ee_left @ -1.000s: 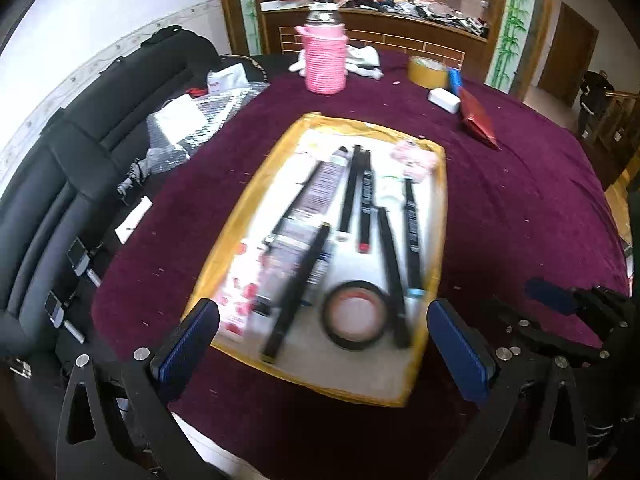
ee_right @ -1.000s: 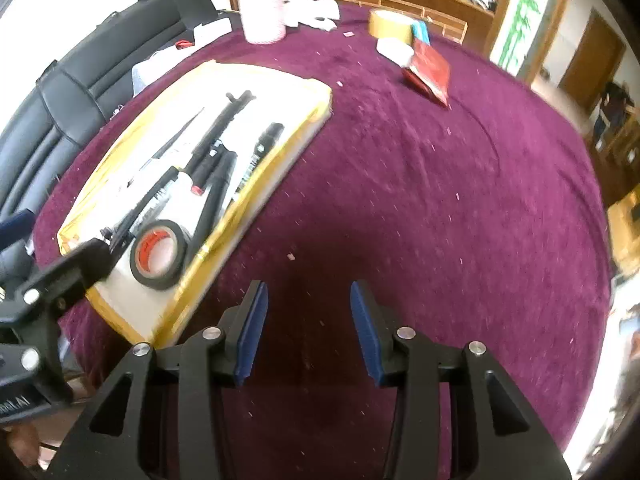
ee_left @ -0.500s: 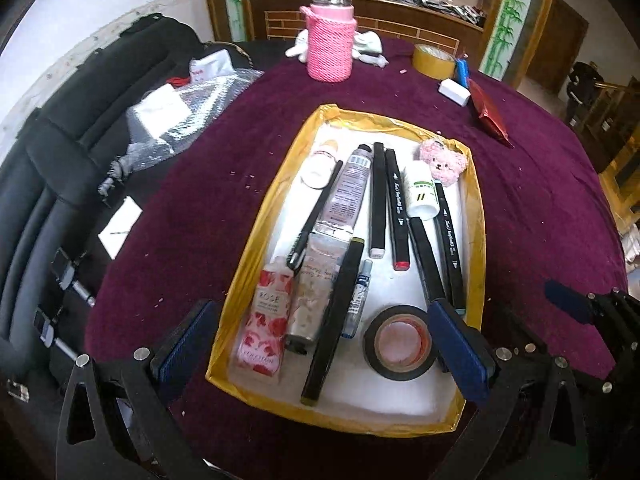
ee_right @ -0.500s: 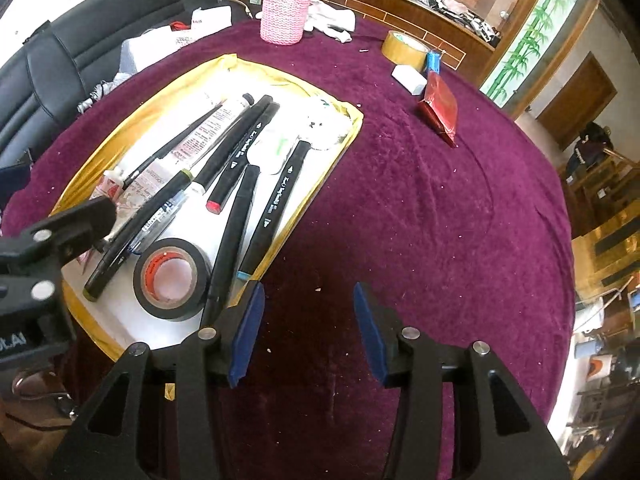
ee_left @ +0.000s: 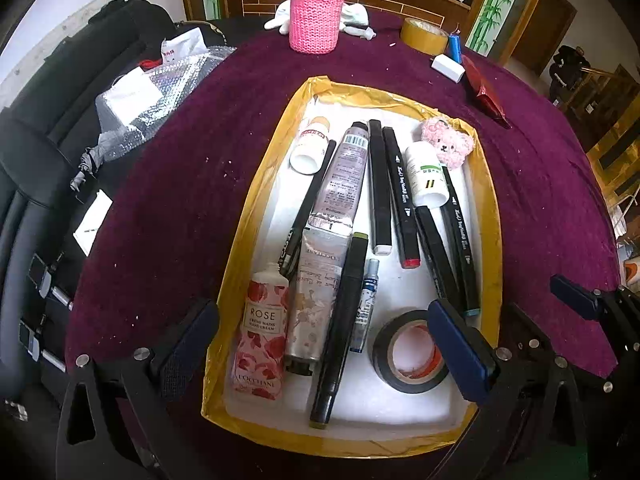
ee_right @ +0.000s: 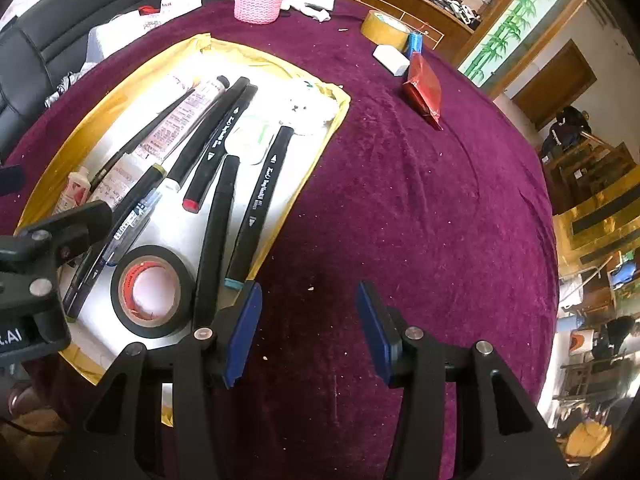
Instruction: Organize objects
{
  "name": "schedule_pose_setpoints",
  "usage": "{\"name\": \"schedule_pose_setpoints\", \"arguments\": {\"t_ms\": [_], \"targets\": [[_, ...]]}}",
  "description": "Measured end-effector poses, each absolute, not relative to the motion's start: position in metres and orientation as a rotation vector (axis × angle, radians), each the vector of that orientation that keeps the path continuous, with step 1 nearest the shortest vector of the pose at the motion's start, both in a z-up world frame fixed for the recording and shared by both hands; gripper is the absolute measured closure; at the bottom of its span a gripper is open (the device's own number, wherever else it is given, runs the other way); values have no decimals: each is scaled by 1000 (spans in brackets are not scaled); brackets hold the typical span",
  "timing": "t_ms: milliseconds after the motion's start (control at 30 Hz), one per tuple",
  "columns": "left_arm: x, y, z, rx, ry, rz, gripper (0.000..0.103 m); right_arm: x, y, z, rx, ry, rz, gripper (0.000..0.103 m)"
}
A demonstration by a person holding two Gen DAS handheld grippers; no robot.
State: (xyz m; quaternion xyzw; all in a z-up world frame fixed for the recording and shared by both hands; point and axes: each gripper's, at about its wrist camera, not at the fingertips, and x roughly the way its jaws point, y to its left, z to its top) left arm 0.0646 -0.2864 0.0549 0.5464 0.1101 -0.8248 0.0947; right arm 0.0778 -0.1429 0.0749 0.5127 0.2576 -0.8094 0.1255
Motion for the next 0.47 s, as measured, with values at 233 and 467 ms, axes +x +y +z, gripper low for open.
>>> {"name": "schedule_pose_setpoints", "arguments": {"t_ms": [233,467], "targets": [[59,-286,47,1664,344,-2451,1,78,-144,72,1503,773,-2365,55],[62,-283,51,1643,323,-2453,1,79,-140,72,1515,749,-2360,55]]}}
